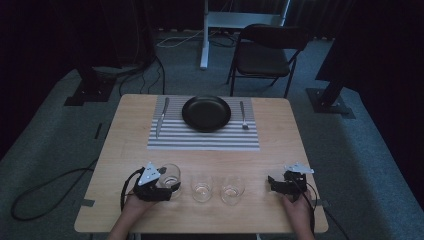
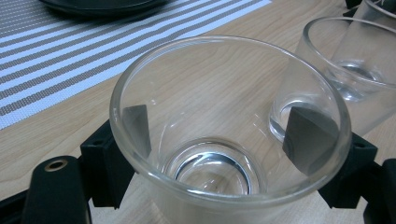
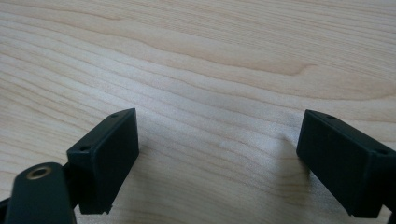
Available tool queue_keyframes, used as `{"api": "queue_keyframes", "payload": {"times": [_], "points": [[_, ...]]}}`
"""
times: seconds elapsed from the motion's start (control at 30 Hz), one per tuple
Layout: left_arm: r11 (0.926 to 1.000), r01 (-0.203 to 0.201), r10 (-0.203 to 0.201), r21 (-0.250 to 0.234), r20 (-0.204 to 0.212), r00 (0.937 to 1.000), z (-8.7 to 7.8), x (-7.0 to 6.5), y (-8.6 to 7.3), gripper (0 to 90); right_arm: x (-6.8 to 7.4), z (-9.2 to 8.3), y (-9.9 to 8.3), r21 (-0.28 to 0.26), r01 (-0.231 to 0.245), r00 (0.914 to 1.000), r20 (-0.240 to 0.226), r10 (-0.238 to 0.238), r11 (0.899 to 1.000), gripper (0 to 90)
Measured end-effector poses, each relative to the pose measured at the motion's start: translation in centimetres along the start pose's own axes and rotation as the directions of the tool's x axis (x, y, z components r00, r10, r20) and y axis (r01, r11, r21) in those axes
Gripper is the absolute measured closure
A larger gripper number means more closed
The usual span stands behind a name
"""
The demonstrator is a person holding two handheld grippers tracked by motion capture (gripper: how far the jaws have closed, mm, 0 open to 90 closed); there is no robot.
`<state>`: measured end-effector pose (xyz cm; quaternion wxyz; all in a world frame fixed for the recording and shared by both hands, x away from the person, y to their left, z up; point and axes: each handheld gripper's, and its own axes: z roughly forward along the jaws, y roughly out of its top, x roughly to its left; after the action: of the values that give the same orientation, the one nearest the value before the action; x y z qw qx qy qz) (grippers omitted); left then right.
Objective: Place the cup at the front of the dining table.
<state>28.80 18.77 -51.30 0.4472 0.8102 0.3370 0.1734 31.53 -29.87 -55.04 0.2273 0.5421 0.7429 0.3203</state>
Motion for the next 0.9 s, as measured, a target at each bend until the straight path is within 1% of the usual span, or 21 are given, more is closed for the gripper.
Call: {"api": "queue_keyframes", "payload": {"times": [0.13,0.2,0.27,0.33,0.4,0.63,0.67,0.73,0.9], "points": [[1.0,0.009,-0.009,0.003,0.004,0.9999,0.3,0.2,0.0,20.3,0.0,0.0,0.0,0.0,0.0,1.0,0.0,0.0,1.0,12.3],[0.9998,0.019,-0.019,0.005,0.002,0.9998,0.5,0.4,0.1,20.3,0.0,0.0,0.0,0.0,0.0,1.0,0.0,0.0,1.0,12.3],[0.9997,0.022,-0.022,0.003,-0.009,0.9997,0.7,0.5,0.2,20.3,0.0,0.0,0.0,0.0,0.0,1.0,0.0,0.0,1.0,12.3],[0.9996,0.028,-0.028,0.002,-0.005,0.9996,0.8,0.7,0.3,20.3,0.0,0.0,0.0,0.0,0.0,1.0,0.0,0.0,1.0,12.3],[0.9997,0.026,-0.026,0.0,-0.007,0.9997,0.9,0.8,0.4,20.3,0.0,0.0,0.0,0.0,0.0,1.0,0.0,0.0,1.0,12.3],[0.9992,0.041,-0.041,0.004,-0.014,0.9991,1.5,1.3,0.5,20.3,0.0,0.0,0.0,0.0,0.0,1.0,0.0,0.0,1.0,12.3],[0.9993,0.036,-0.036,0.006,-0.015,0.9992,1.6,1.4,0.6,20.2,0.0,0.0,0.0,0.0,0.0,1.0,0.0,0.0,1.0,12.3],[0.999,0.045,-0.045,0.006,-0.01,0.999,1.8,1.6,0.7,20.2,0.0,0.0,0.0,0.0,0.001,1.0,0.0,-0.001,1.0,12.3],[0.9992,0.038,-0.038,0.007,-0.018,0.9991,2.3,1.8,1.2,20.3,0.0,0.0,0.0,0.0,0.0,1.0,0.0,0.0,1.0,12.3]]}}
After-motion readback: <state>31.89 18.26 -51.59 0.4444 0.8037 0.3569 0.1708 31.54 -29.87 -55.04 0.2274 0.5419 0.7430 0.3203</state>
